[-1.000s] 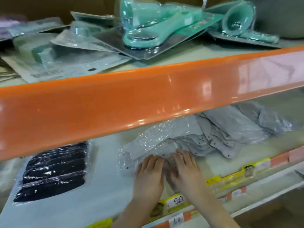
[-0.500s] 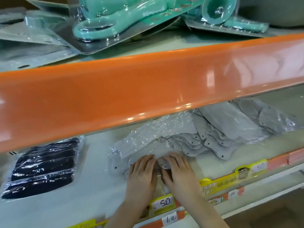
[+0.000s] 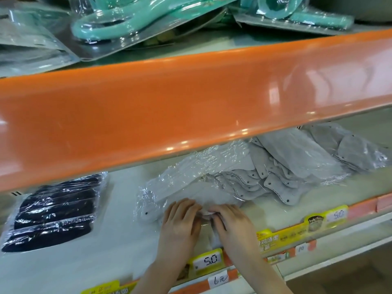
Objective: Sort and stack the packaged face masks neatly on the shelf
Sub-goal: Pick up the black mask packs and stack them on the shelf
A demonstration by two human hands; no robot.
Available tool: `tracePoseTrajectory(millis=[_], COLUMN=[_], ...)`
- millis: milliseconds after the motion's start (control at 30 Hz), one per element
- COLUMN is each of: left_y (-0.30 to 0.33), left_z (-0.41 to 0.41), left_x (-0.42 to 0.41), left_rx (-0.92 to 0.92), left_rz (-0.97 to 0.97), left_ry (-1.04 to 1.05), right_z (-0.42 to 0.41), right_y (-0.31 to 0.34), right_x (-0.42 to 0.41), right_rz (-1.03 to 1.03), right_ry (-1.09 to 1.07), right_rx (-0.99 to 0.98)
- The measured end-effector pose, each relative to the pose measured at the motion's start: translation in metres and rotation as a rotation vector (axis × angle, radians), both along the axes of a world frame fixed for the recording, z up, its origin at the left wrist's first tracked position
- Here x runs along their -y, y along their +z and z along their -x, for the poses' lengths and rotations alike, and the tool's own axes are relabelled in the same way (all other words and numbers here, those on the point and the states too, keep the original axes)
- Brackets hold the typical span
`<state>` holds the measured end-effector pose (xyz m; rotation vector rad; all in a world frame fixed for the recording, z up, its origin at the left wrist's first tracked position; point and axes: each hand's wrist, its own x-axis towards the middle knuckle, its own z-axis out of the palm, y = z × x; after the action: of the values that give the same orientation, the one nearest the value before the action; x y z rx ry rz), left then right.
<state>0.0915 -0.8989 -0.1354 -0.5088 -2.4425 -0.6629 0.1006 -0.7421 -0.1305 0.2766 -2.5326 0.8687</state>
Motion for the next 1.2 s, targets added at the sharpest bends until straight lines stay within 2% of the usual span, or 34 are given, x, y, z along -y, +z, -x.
tracePoseTrajectory(millis=[167, 267, 400, 533, 600, 700, 800, 867, 967, 1067, 1133, 1200], left_y=[0.027, 0.056, 0.087, 0.098, 0.097, 0.092, 0.088, 0.085, 0.083, 0.084, 0.085, 0.085], left_z=[0.003, 0.001, -0.005, -0.002, 0.0, -0.001, -0.004, -0.005, -0.005, -0.006, -0.007, -0.008], left_x=[0.005, 0.012, 0.022, 0.034, 0.039, 0.045, 0.049, 0.054, 0.062, 0.071, 0.079, 0.088], left_rx=[-0.084, 0.024, 0.258, 0.336, 0.409, 0.496, 0.529, 0.549, 0.57, 0.56, 0.569, 0.612], left_rz=[-0.046, -0.196, -0.545, -0.706, -0.818, -0.975, -1.059, -1.069, -1.11, -1.182, -1.25, -1.298], left_ry=[-0.028, 0.037, 0.141, 0.163, 0.172, 0.225, 0.243, 0.253, 0.258, 0.309, 0.351, 0.356], right_z=[0.007, 0.014, 0.023, 0.027, 0.03, 0.034, 0.034, 0.034, 0.034, 0.034, 0.032, 0.028], right_y=[0.02, 0.035, 0.053, 0.064, 0.068, 0.069, 0.07, 0.072, 0.072, 0.064, 0.059, 0.055], right_x=[0.0, -0.005, -0.016, -0.025, -0.028, -0.029, -0.023, -0.019, -0.012, -0.001, 0.008, 0.018], right_rz=[0.106, 0.041, 0.01, 0.034, 0.128, 0.39, 0.599, 0.668, 0.568, 0.285, 0.165, 0.05], right_ry=[0.152, 0.138, 0.068, -0.079, -0.137, -0.083, -0.038, -0.026, -0.037, -0.072, 0.001, 0.078], right_rx=[-0.054, -0.112, -0.168, -0.046, 0.085, 0.245, 0.285, 0.27, 0.247, -0.004, -0.121, -0.131])
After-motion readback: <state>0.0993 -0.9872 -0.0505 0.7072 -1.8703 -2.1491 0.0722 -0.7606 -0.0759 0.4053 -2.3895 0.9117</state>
